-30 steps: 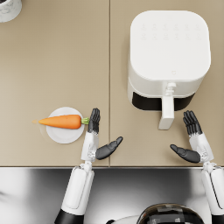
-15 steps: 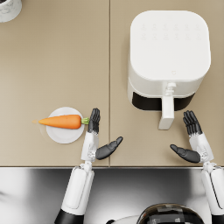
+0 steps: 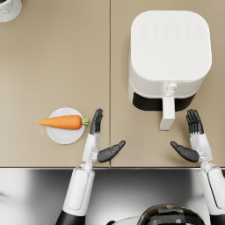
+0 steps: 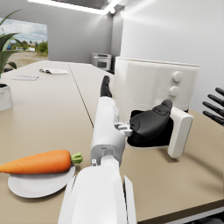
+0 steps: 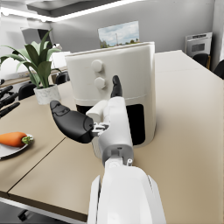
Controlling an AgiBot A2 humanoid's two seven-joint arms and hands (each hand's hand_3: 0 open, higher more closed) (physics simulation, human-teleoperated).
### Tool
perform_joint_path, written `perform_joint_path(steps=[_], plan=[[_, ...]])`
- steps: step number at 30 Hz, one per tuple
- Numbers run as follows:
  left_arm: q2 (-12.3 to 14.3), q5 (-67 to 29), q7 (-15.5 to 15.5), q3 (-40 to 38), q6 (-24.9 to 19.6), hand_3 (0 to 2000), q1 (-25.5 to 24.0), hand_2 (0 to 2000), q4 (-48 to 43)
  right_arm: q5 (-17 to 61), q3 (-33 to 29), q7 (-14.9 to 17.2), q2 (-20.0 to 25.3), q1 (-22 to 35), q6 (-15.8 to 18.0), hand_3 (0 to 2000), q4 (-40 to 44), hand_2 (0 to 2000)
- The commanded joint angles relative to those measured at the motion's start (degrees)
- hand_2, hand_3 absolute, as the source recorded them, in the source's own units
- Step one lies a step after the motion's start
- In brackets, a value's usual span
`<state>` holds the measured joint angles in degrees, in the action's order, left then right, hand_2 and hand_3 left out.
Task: Pick up the carrot and place it into the air fryer
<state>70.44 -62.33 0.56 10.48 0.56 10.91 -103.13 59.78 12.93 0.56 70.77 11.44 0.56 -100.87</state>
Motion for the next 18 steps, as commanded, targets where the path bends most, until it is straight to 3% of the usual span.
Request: perform_joint_path(steps=[1,8,16,18], plan=[[0.24,-2.55,-0.16,-3.09,-0.16,0,0.2,0,0.05,2.55,-0.06,-0.16,0.8,1.17,-0.16,0,1.48,0],[1.35,-20.48,-0.52,-11.12,-0.52,0,1.88,0,1.36,19.74,0.04,-0.52,2.35,1.97,-0.52,0,3.16,0],[1.72,-41.11,-0.56,-17.9,-0.56,0,3.6,0,2.33,24.08,-0.08,-0.56,2.7,0.36,-0.55,0,3.87,0],[1.58,-46.28,-4.5,-19.39,-14.27,0,4.79,0,2.57,24.23,0.04,-0.56,2.87,0.13,-0.55,0,3.06,0]])
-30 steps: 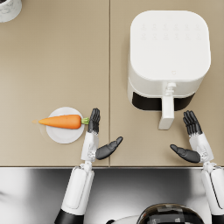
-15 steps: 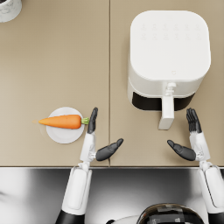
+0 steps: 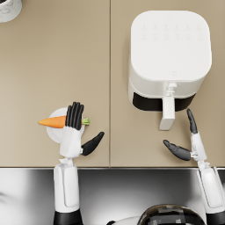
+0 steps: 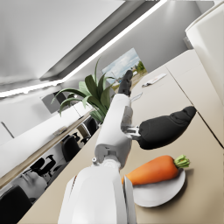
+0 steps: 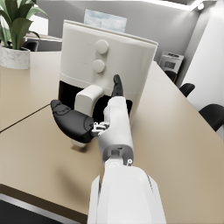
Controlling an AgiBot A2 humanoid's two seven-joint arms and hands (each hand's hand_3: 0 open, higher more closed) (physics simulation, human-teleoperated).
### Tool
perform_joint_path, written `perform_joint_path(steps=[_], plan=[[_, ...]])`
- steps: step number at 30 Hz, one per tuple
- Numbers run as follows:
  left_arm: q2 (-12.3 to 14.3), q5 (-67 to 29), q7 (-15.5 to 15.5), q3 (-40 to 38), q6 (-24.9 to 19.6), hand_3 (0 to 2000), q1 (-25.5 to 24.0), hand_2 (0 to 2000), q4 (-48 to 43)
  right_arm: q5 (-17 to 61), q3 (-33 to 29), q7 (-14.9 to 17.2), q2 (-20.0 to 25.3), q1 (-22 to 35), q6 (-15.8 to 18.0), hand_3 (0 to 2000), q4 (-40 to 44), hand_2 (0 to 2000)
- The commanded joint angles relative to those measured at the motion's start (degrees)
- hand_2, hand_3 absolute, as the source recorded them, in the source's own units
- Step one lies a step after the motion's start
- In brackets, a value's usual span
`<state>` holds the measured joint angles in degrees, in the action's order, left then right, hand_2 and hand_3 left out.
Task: Pick up the carrot and place it into the air fryer
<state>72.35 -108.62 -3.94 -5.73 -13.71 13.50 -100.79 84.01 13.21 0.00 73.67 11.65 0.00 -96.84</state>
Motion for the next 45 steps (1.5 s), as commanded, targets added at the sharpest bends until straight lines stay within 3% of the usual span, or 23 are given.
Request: perform_joint_path(steps=[1,3,7,21,29,38,39,40,41,43,44,45], plan=[[-0.42,-2.59,-1.83,-3.72,-3.77,0,2.86,0,0.51,0.05,-0.36,0.0,0.08,-0.11,0.0,0,-0.97,0],[-0.41,-7.77,-4.31,-4.32,-8.25,0,3.26,0,1.48,0.1,-0.17,0.0,0.49,0.16,0.0,0,-0.71,0],[-0.42,-18.16,-6.27,-3.44,-11.83,0,4.74,0,3.25,0.15,-0.74,0.0,1.22,0.59,0.0,0,-0.46,0],[-0.04,-53.96,-6.98,-1.87,-13.45,0,9.87,0,18.05,0.15,-2.97,0.0,2.3,-0.74,0.0,0,0.97,0],[0.62,-58.37,-6.89,1.13,-13.47,0,13.31,0,30.82,0.15,-3.45,0.0,3.35,-0.26,0.0,0,1.89,0],[0.59,-58.51,-8.59,4.09,-8.48,0,16.27,0,41.04,0.15,-3.84,0.0,4.35,-0.05,0.0,0,2.0,0],[0.4,-58.48,-8.81,4.63,-8.72,327,16.51,1361,41.8,0.15,-3.98,0.0,4.53,0.22,0.0,0,2.12,0],[0.27,-58.48,-8.83,5.01,-8.52,653,16.77,2000,42.38,0.15,-4.06,0.0,4.63,0.2,0.0,0,2.12,0],[0.12,-58.43,-8.82,5.66,-9.19,980,16.99,2000,42.84,0.15,-3.96,0.0,4.68,0.08,0.0,0,1.71,0],[-0.26,-58.36,-8.89,6.48,-6.4,1633,17.26,2000,43.43,0.14,-3.92,0.0,4.7,-0.43,0.0,0,2.03,0],[-0.33,-58.33,-8.08,6.89,-0.97,1960,16.61,2000,41.92,0.14,-3.94,0.0,4.7,-0.72,0.0,0,1.91,0],[-0.26,-58.38,-6.6,6.75,3.29,2000,16.62,2000,42.63,0.14,-3.82,0.0,4.75,-0.86,0.0,0,2.23,0]])
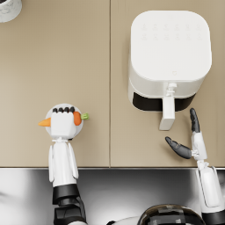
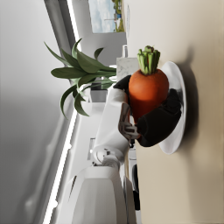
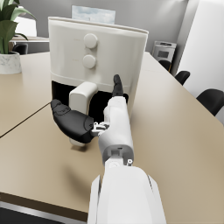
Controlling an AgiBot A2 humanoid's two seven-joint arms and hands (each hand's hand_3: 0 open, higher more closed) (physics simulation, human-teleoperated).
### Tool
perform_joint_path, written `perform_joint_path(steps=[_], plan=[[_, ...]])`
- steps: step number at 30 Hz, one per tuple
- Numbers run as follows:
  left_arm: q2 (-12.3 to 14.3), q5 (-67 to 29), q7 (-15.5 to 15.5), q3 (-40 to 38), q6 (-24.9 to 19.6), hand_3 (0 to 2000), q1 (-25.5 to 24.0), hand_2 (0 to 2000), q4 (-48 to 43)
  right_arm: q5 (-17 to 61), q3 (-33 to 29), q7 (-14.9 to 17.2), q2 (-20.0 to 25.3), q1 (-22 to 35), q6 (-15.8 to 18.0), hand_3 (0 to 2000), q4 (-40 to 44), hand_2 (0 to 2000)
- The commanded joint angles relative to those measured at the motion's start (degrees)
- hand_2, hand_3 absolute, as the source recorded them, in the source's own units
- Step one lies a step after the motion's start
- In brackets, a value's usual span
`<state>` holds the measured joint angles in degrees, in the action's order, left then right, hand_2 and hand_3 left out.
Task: Pick up the carrot and place it into the air fryer
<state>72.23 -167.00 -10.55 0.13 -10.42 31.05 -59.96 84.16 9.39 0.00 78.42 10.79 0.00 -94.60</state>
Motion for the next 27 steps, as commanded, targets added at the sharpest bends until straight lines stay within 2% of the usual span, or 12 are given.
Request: perform_joint_path(steps=[1,3,5,10,13,17,20,23,25,26,27], plan=[[-0.09,-0.06,2.83,0.67,3.31,2000,-1.21,2000,1.41,0.0,-0.15,0.0,0.14,0.14,0.0,0,0.39,0],[-0.08,-0.16,6.29,-0.41,7.94,2000,-2.75,2000,-2.65,0.0,0.55,0.0,0.47,0.54,0.0,0,2.09,0],[-0.15,2.24,8.38,-0.42,8.8,2000,-4.37,2000,-8.41,0.0,1.03,0.0,0.93,1.32,0.0,0,4.53,0],[0.2,14.66,10.19,-2.18,8.62,2000,-6.6,2000,-27.44,0.0,3.26,0.0,2.47,4.42,0.0,0,15.35,0],[0.38,22.15,10.48,-2.62,8.57,2000,-6.81,2000,-34.12,-0.01,4.85,0.0,3.32,5.9,0.0,0,19.17,0],[0.68,31.46,10.6,-2.1,8.57,2000,-6.38,2000,-37.53,-0.01,7.5,0.0,4.88,8.73,0.0,0,24.68,0],[0.89,34.34,10.63,-2.25,8.57,2000,-6.49,2000,-38.27,0.0,8.14,0.0,5.98,10.79,0.0,0,29.22,0],[1.07,35.39,10.66,-0.93,8.55,2000,-7.03,2000,-39.57,0.01,9.21,-1.38,6.59,11.61,-0.78,0,28.2,0],[1.19,35.68,10.66,-0.76,8.52,2000,-7.3,2000,-39.5,0.03,9.11,-0.76,7.22,12.85,-0.62,0,28.69,0],[1.25,35.77,10.66,-0.48,8.52,2000,-7.36,2000,-39.16,0.05,9.36,-0.54,7.4,13.44,-0.57,327,28.81,1361],[1.32,35.84,10.66,0.14,8.52,2000,-7.46,2000,-39.24,0.07,9.79,-0.39,7.2,12.9,-2.03,653,27.07,2000]])
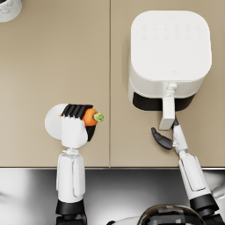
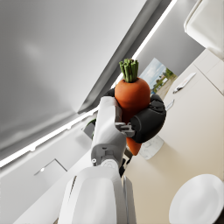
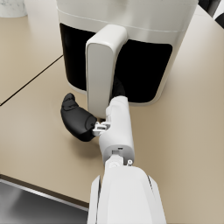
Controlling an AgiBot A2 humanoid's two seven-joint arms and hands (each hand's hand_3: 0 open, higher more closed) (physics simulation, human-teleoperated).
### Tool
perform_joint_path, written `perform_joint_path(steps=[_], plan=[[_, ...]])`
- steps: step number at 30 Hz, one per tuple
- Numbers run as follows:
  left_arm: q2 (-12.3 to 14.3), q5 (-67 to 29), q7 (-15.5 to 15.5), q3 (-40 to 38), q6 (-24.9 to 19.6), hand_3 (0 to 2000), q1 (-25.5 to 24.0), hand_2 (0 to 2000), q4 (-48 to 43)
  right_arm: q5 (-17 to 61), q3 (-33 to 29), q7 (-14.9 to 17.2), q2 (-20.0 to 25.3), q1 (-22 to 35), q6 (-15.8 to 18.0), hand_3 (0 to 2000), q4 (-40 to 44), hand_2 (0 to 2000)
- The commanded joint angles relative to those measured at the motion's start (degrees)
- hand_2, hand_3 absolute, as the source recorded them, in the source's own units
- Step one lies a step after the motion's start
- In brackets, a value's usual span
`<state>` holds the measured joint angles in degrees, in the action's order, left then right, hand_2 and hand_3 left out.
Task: Pick up the carrot and place it into the air fryer
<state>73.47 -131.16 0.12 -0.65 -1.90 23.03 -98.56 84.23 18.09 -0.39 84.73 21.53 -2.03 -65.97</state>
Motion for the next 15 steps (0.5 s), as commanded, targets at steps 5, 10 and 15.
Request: perform_joint_path(steps=[5,10,15], plan=[[1.1,0.12,0.03,7.43,-0.01,2000,2.21,2000,2.49,0.06,1.74,0.48,-0.09,0.83,-4.7,2000,-5.24,2000],[4.21,0.13,0.02,13.45,-0.05,2000,7.42,2000,5.67,0.03,1.36,0.66,-5.62,-9.63,-0.93,2000,-22.66,2000],[8.32,0.14,0.03,17.43,-0.05,2000,13.98,2000,10.56,0.07,7.01,0.87,-13.19,-18.22,1.47,2000,-39.76,2000]])
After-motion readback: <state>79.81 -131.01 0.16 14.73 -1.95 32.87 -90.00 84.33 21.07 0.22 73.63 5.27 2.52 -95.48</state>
